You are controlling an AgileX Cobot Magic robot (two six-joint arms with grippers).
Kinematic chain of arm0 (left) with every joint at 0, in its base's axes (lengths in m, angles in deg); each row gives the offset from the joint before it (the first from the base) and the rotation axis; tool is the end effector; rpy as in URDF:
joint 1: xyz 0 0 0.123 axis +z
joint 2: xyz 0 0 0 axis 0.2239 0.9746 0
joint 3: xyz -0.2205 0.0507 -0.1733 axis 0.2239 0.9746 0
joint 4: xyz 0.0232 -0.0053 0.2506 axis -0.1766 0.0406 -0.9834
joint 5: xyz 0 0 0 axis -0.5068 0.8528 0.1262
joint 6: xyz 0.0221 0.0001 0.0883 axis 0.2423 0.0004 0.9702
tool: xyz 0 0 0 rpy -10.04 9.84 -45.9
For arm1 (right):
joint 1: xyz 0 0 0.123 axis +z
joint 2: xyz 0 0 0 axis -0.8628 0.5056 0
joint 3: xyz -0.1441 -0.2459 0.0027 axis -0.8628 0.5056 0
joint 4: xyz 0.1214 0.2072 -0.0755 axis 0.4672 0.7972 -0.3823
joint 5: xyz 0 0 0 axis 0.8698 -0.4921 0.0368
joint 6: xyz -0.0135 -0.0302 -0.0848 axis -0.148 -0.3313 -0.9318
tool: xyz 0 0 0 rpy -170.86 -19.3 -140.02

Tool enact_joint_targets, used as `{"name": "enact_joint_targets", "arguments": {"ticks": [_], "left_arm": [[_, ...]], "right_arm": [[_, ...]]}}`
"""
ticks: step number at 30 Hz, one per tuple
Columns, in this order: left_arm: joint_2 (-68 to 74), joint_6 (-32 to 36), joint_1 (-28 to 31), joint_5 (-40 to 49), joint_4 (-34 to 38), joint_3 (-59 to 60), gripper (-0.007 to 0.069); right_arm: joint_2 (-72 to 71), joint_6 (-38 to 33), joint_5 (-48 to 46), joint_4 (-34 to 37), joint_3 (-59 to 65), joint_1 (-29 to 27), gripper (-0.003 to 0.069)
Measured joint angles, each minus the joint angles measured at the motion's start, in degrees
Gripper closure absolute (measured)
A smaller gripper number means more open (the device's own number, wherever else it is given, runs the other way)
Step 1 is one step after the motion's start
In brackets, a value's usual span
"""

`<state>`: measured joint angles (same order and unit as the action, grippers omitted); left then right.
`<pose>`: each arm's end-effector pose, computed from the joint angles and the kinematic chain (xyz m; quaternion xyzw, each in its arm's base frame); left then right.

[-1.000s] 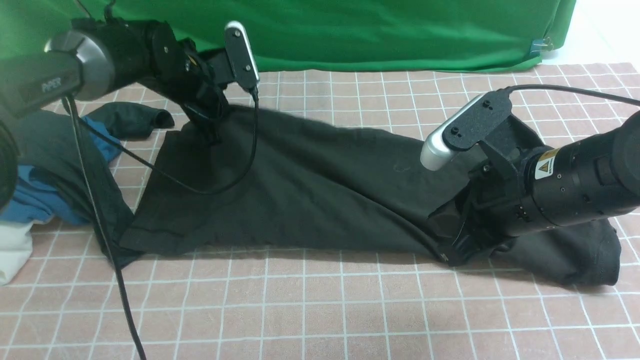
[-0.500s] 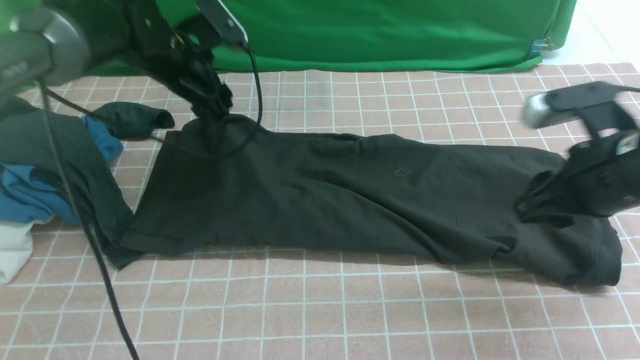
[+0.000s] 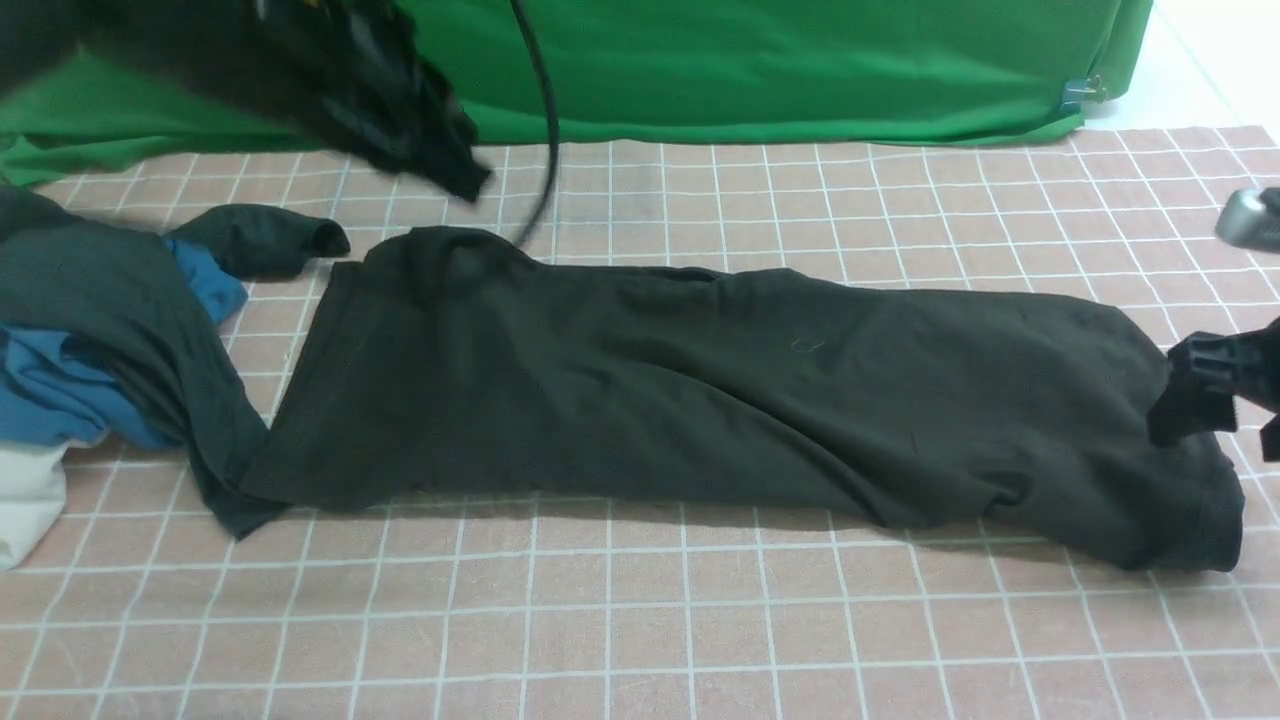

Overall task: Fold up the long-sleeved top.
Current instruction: Use the right arm to clamp the right edge of the fabric

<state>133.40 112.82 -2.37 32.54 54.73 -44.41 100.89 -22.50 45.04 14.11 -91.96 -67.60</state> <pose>0.3285 -0.1003 0.3220 0.3595 0.8533 -0.0104 0.3774 0.3050 -0.0297 0.2037 0.0994 0.9833 0.0663 0.1370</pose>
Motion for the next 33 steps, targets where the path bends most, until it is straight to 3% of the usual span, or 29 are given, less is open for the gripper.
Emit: {"name": "enact_joint_targets", "arguments": {"ticks": [8, 33], "left_arm": [[-8.1, 0.0, -4.9, -4.3, 1.2, 14.4, 0.061], [-10.8, 0.2, -5.7, -6.6, 1.2, 15.8, 0.0608]], "right_arm": [[11.6, 1.4, 4.2, -1.4, -4.7, -0.2, 0.001], [11.1, 7.5, 2.1, -6.7, -5.4, -0.3, 0.0022]]}}
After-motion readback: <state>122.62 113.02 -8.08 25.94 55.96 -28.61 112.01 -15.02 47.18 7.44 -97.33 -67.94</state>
